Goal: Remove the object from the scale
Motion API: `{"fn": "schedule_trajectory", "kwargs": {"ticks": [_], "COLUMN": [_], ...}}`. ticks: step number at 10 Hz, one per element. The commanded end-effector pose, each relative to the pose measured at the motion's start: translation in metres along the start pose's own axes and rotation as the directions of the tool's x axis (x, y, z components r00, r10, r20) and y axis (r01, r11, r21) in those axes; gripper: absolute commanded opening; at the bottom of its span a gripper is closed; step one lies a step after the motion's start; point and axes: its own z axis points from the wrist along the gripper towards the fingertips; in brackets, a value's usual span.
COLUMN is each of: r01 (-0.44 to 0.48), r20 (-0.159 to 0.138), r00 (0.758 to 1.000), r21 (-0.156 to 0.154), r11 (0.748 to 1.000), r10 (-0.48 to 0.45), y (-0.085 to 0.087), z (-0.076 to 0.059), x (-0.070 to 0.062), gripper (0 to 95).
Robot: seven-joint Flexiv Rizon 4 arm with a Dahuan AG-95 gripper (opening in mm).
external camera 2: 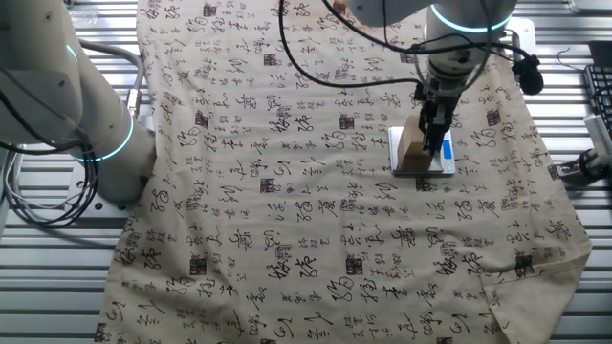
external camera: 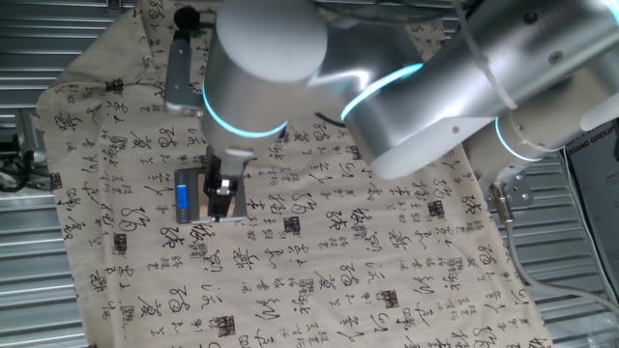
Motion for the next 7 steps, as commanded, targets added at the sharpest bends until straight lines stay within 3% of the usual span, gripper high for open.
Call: {"fn": "schedule_trajectory", "kwargs": {"ticks": [1, 7], "r01": [-0.003, 0.004], "r20": [0.004, 0.004], "r00": [1.0, 1.0], "r21": [-0.003, -0.006], "r11": [1.0, 1.0], "r10": [0.003, -0.004], "y": [0.0027, 0.0013], "z": [0.0047, 0.0089], "x": [-0.0008, -0.0027], "gripper": [95.0, 95.0]}}
